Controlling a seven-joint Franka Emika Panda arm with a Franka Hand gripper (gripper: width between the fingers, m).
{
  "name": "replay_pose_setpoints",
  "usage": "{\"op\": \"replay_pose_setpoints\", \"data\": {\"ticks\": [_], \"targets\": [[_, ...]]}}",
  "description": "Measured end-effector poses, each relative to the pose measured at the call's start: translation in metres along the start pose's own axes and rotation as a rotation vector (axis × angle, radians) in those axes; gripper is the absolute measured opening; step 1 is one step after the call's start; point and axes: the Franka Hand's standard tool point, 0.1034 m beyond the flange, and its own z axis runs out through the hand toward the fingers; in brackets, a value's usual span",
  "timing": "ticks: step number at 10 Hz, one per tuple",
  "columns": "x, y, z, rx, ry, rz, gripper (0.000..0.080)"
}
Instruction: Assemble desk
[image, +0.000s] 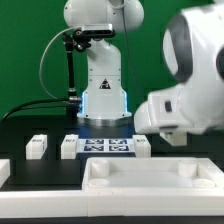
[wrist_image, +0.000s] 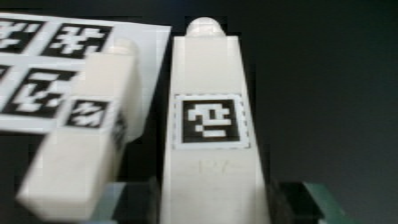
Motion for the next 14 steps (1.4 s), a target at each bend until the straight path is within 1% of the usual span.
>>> {"op": "replay_pose_setpoints", "data": {"ticks": [1, 2, 3, 4, 6, 7, 8, 9, 10, 11, 12, 13, 14], "targets": [[-0.008, 0.006, -0.017, 0.034, 0.030, 0.013, 0.0287], [-0.020, 0.012, -0.032, 0.052, 0.032, 0.021, 0.0287], [-0.025, 0.014, -0.044, 0.051, 0.074, 0.021, 0.0287], [-0.019, 0.012, -0.047, 0.050, 0.162, 0.017, 0.0287], [-0.018, 0.011, -0.050, 0.052, 0.307, 0.024, 0.0287], [-0.018, 0.009, -0.056, 0.056, 0.360, 0.025, 0.0287], [-0.022, 0.008, -0.073, 0.063, 0.425, 0.023, 0.0287], [-0.034, 0.015, -0.104, 0.090, 0.484, 0.010, 0.0287], [-0.042, 0.026, -0.131, 0.101, 0.541, 0.015, 0.0287], [-0.047, 0.027, -0.147, 0.103, 0.599, 0.023, 0.0287], [-0.048, 0.018, -0.152, 0.097, 0.688, 0.028, 0.0287], [-0.048, 0.016, -0.149, 0.092, 0.735, 0.022, 0.0287], [-0.044, 0.017, -0.155, 0.095, 0.826, 0.027, 0.0287]]}}
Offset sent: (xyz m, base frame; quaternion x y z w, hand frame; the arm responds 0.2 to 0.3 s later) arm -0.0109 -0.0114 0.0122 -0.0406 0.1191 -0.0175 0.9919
